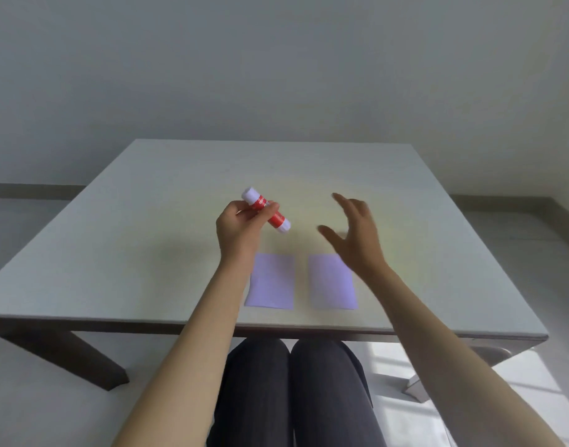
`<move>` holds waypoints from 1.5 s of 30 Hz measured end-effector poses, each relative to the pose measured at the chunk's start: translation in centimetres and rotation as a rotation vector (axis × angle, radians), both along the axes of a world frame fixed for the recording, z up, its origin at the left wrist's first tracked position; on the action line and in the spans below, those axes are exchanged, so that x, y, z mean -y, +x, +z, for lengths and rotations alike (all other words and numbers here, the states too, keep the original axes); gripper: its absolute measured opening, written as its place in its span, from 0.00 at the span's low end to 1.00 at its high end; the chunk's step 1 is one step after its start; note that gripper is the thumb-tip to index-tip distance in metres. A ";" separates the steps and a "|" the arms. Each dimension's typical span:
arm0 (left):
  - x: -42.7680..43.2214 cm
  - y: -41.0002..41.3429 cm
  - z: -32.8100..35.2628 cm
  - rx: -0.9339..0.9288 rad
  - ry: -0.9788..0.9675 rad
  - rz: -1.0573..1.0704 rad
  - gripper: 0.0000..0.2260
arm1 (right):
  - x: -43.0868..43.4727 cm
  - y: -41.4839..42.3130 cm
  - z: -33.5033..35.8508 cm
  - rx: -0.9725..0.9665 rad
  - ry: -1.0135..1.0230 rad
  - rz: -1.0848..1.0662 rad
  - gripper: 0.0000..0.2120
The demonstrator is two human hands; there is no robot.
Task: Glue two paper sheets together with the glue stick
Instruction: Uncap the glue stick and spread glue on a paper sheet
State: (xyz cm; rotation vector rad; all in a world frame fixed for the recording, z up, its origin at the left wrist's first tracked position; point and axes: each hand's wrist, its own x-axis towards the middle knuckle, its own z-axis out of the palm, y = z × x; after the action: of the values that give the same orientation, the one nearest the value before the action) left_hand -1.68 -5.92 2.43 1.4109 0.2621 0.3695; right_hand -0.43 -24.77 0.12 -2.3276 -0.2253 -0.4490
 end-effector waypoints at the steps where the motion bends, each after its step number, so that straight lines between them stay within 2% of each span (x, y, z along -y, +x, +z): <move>1: 0.6 0.1 0.2 -0.008 -0.043 0.020 0.08 | -1.5 -0.8 0.5 -0.043 0.181 0.081 0.28; 4: 1.9 0.0 0.6 -0.037 -0.137 0.057 0.11 | -5.6 -2.9 1.0 -0.234 0.627 0.222 0.18; 8: 1.8 -0.4 0.3 -0.066 -0.141 0.083 0.12 | -7.0 -3.0 1.2 -0.291 0.897 0.199 0.06; 10: 1.4 -0.6 0.0 -0.066 -0.129 0.032 0.10 | -7.0 -2.8 1.0 -0.503 1.074 0.233 0.12; 12: 1.1 -0.9 -0.3 -0.030 -0.094 -0.122 0.07 | -6.9 -2.7 1.1 -0.793 1.234 0.180 0.19; 15: 1.1 -1.4 -0.3 0.050 -0.077 -0.391 0.05 | -6.7 -2.7 0.9 -0.989 1.150 0.082 0.19; 18: 1.2 -1.4 -0.3 0.071 -0.087 -0.419 0.04 | -6.2 -3.0 1.0 -1.023 1.143 0.126 0.21; 20: 1.1 -1.2 -0.2 0.059 -0.112 -0.343 0.04 | -5.7 -3.0 1.0 -0.881 1.195 0.230 0.20; 23: 1.1 -0.8 -0.2 0.039 -0.096 -0.208 0.06 | -5.3 -3.3 0.7 -0.602 1.210 0.386 0.10; 25: 1.1 -0.7 -0.2 0.036 -0.084 -0.176 0.08 | -5.2 -3.4 0.7 -0.595 1.191 0.368 0.07; 29: 1.0 -0.9 -0.5 0.103 -0.148 -0.402 0.06 | -5.6 -3.3 1.5 -0.985 1.235 0.223 0.21; 31: 0.7 -1.0 -0.7 0.144 -0.165 -0.526 0.04 | -5.6 -3.4 1.5 -1.076 1.224 0.179 0.22; 35: 0.1 -1.2 -0.8 0.165 -0.189 -0.675 0.06 | -5.8 -3.7 1.7 -1.168 1.248 0.180 0.20; 40: -0.1 -1.4 -1.0 0.150 -0.244 -0.731 0.09 | -5.6 -3.7 1.6 -1.184 1.219 0.223 0.22; 43: -0.4 -1.3 -1.0 0.121 -0.314 -0.696 0.10 | -5.6 -3.7 1.4 -1.058 1.123 0.259 0.29; 45: -0.8 -1.3 -1.0 0.103 -0.264 -0.700 0.11 | -5.6 -3.5 1.0 -0.960 1.159 0.332 0.30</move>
State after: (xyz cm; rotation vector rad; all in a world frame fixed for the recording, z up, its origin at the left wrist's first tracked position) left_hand -2.94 -5.16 1.39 1.1332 -0.2633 -0.1673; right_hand -3.95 -19.14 1.17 -1.1125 0.1140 0.5945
